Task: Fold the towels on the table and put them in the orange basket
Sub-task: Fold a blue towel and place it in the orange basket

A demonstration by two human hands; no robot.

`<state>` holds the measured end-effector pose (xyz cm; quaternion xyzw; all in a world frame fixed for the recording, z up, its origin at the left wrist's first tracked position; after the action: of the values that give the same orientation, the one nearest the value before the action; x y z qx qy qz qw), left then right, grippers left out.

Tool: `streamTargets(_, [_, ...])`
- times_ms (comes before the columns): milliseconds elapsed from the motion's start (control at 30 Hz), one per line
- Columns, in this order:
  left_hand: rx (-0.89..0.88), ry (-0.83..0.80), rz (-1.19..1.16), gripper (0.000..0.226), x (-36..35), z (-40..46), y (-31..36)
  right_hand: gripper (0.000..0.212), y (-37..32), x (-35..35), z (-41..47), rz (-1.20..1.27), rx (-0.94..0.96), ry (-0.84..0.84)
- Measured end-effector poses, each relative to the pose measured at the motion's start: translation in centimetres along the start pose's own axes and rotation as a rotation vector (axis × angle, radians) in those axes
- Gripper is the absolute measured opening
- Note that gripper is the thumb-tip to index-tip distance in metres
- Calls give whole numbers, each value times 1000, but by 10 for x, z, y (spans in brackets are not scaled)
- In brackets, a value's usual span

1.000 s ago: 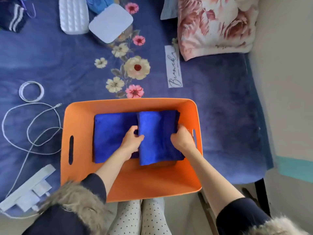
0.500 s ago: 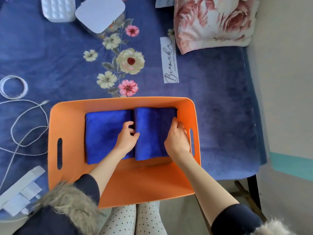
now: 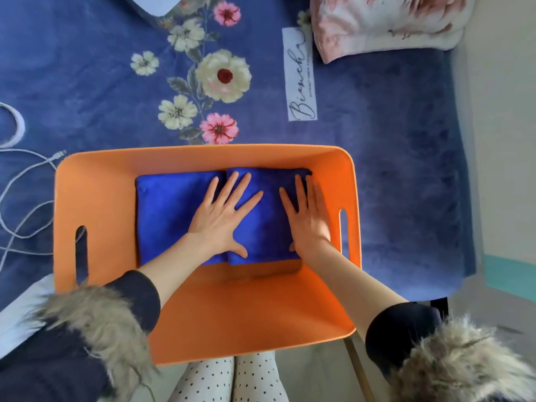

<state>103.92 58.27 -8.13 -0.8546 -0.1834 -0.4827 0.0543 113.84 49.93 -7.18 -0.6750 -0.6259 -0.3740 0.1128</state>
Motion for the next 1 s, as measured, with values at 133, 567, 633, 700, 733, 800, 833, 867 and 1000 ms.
streamTargets(133, [29,-30,-14,131,-12,7,-1,120,-5,-11,12,-34,-13,-47])
streamTargets(567, [182,-40,-288,84,53,-37,-10,80,9,35,-41,568,-35,93])
streamTargets(633, [207,20,-357,76,79,-55,-5,76,22,55,-63,686,-77,153])
streamTargets(700, [204,98,-356,70,110,-72,1,71,41,80,-88,751,-103,260])
streamTargets(733, [198,135,-334,68,126,-80,5,70,52,92,-102,770,-113,320])
streamTargets(800, [171,209,-281,64,158,-96,15,67,77,111,-134,795,-139,424])
streamTargets(833, [149,251,-268,63,175,-103,21,65,91,118,-151,808,-158,465])
streamTargets(867, [123,287,-264,62,192,-109,29,64,105,122,-167,825,-181,491])
streamTargets(1000, [-12,410,-271,58,258,-125,66,63,160,116,-235,865,-344,552])
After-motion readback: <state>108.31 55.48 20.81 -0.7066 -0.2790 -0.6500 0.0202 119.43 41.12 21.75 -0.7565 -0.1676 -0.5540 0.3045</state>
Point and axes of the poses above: each hand's wrist, its own z-axis towards the middle knuckle, its own x-axis out of the back of the hand, y = z × x, the point moved 10 cm from there along z, towards the middle knuckle
